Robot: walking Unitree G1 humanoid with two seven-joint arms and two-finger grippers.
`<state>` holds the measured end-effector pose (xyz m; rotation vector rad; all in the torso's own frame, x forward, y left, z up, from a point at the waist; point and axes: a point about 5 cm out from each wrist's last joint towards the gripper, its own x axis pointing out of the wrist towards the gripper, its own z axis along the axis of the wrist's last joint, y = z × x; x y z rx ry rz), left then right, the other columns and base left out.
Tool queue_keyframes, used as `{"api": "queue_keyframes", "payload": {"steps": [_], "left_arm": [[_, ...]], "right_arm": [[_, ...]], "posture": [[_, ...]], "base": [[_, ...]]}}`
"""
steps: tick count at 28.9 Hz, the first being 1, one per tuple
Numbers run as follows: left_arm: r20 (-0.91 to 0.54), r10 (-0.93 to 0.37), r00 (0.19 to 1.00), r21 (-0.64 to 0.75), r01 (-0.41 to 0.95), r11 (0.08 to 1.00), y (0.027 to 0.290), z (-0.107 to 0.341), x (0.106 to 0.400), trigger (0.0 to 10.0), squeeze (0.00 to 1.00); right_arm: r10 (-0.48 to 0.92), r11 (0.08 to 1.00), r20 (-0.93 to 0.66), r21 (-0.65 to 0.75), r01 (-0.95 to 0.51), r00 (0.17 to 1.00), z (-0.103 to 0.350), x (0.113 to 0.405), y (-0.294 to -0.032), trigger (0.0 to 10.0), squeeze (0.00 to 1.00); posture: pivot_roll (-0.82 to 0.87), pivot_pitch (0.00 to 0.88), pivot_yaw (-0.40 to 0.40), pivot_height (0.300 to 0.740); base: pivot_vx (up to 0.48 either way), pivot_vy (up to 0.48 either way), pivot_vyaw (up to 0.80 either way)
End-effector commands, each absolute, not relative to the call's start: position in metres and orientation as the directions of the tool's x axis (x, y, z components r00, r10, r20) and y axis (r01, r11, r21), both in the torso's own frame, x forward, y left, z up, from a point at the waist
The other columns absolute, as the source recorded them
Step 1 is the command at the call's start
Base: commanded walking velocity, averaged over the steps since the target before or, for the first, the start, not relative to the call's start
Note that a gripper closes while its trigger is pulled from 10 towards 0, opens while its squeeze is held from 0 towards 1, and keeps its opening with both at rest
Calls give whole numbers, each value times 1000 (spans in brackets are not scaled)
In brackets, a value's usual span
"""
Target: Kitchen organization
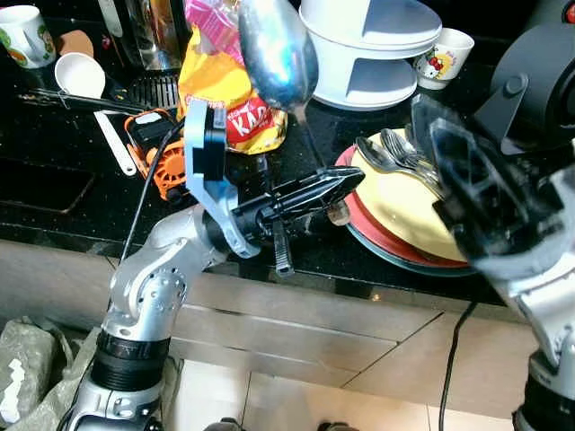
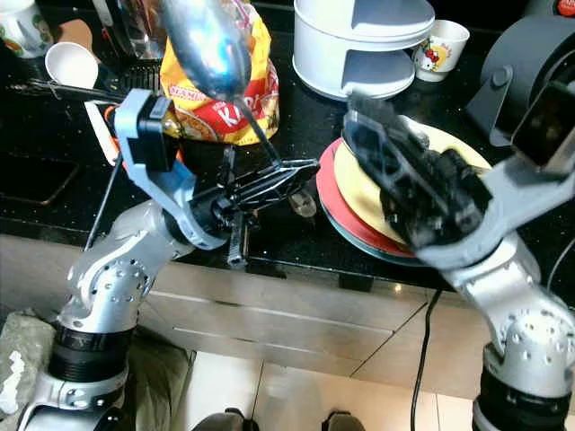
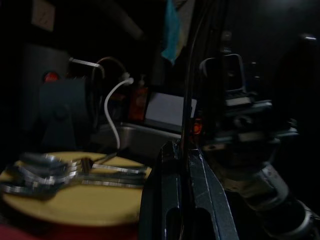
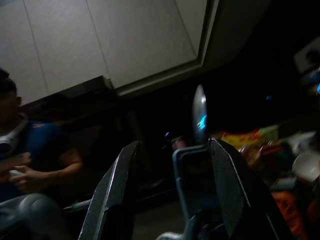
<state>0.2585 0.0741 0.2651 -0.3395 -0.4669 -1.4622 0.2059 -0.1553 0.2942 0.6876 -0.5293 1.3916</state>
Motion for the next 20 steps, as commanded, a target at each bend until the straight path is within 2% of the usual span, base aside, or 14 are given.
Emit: {"api": "queue_keyframes", "payload": {"steps": [1,2,8,18,20], "left_arm": [[484,-874,49,57,995,87,72,262,254,0,0],[481,-871,100,29,991,129,71,254,254,0,0],[474,-863,177,-27,982,187,69,241,251,0,0],[461,-869,179,-20,981,191,69,239,249,0,0],[459,-871,176,-10,981,193,68,240,249,706,0]], "right_arm": [[728,-9,682,115,-993,72,290,198,-148,10000,0],[755,-44,651,159,-986,71,275,194,-140,10000,0],[798,-81,594,270,-959,100,241,191,-132,10000,0],[855,-85,506,346,-934,110,211,191,-129,10000,0],[864,-62,488,350,-935,125,205,193,-126,10000,0]], "posture": [[45,131,0,740],[44,129,-3,740],[50,125,-6,740],[53,124,4,740],[52,121,4,740]], "base": [[0,0,0],[0,0,0],[0,0,0],[0,0,0],[0,0,0]]}}
